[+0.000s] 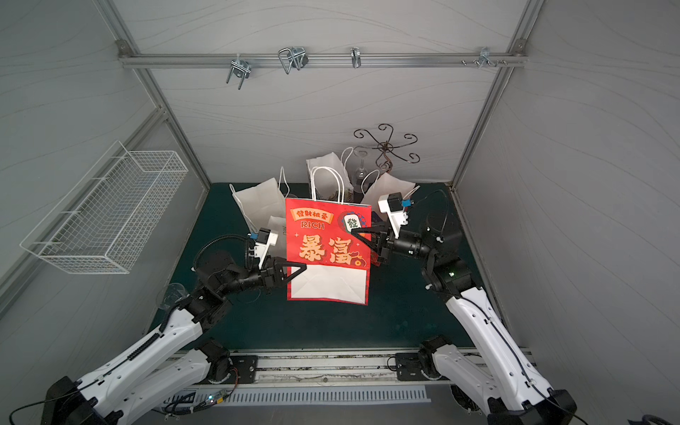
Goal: Put away the paper bag
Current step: Press the paper bag.
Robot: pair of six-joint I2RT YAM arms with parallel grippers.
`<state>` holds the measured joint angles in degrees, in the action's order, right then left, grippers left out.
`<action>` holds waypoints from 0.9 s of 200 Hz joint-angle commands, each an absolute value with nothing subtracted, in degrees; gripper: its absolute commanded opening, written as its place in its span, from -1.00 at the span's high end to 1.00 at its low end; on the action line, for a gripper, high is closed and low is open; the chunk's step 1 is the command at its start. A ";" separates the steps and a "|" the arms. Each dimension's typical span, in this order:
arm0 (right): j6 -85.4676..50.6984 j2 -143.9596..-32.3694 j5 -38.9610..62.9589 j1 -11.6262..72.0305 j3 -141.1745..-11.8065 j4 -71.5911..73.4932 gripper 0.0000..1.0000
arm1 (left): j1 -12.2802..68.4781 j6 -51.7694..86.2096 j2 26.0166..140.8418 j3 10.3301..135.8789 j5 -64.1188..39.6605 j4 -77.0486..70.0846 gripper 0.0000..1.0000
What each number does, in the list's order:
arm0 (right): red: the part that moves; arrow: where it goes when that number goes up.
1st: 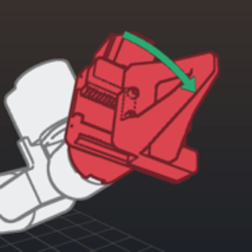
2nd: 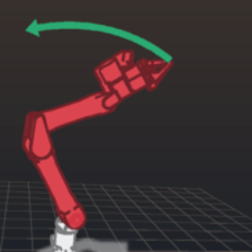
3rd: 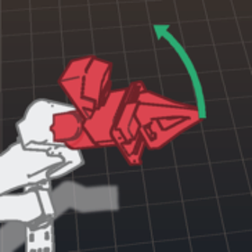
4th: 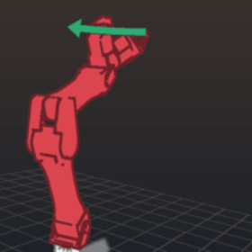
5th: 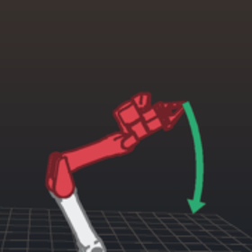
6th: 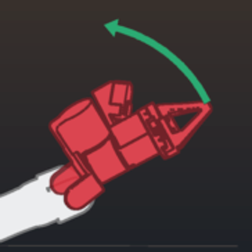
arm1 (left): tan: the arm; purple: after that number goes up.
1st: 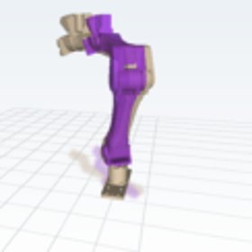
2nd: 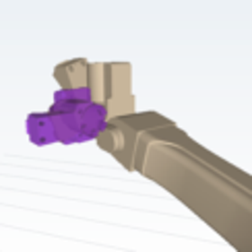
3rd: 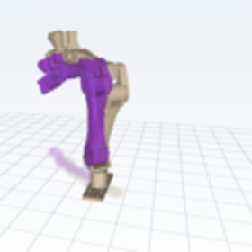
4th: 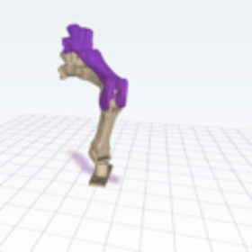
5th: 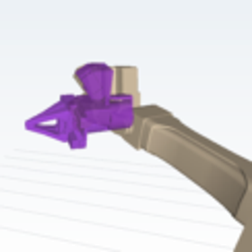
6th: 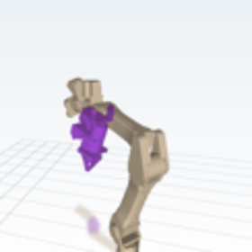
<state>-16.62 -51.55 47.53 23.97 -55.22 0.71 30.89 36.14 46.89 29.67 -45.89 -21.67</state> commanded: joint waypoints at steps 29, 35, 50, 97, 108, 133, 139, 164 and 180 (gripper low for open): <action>-17.27 -51.06 46.10 23.64 -57.51 3.43 0.50 | 31.20 34.76 45.79 28.57 -47.28 -21.84 1.00; -17.21 -51.19 46.11 23.64 -57.72 3.43 0.56 | 31.15 34.67 45.71 28.48 -47.29 -21.56 1.00; -17.14 -51.03 45.78 23.64 -57.92 3.55 0.89 | 31.13 34.41 45.70 28.21 -47.17 -21.23 1.00; -17.27 -49.84 45.57 23.64 -57.38 3.59 0.38 | 31.20 34.19 45.00 27.42 -46.93 -20.83 1.00; -17.23 -49.62 45.15 23.66 -57.63 3.73 0.36 | 31.15 34.10 44.95 27.33 -46.87 -20.76 1.00; -17.19 -49.57 44.95 23.65 -58.27 4.18 0.74 | 31.11 33.86 45.07 27.15 -47.00 -20.81 1.00; -17.21 -49.57 44.96 23.56 -58.35 4.21 0.89 | 31.11 33.86 45.05 27.11 -47.09 -20.79 1.00; -16.58 -48.84 45.17 23.55 -57.84 4.07 1.00 | 31.14 33.82 45.00 27.00 -47.36 -21.28 1.00; -14.38 -47.67 43.99 23.42 -57.69 1.57 0.85 | 31.15 34.34 44.66 26.98 -47.05 -22.71 1.00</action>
<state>-16.93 -50.02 45.17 23.86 -56.53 2.42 30.92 34.63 45.47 26.74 -46.15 -19.51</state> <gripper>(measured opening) 0.055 0.046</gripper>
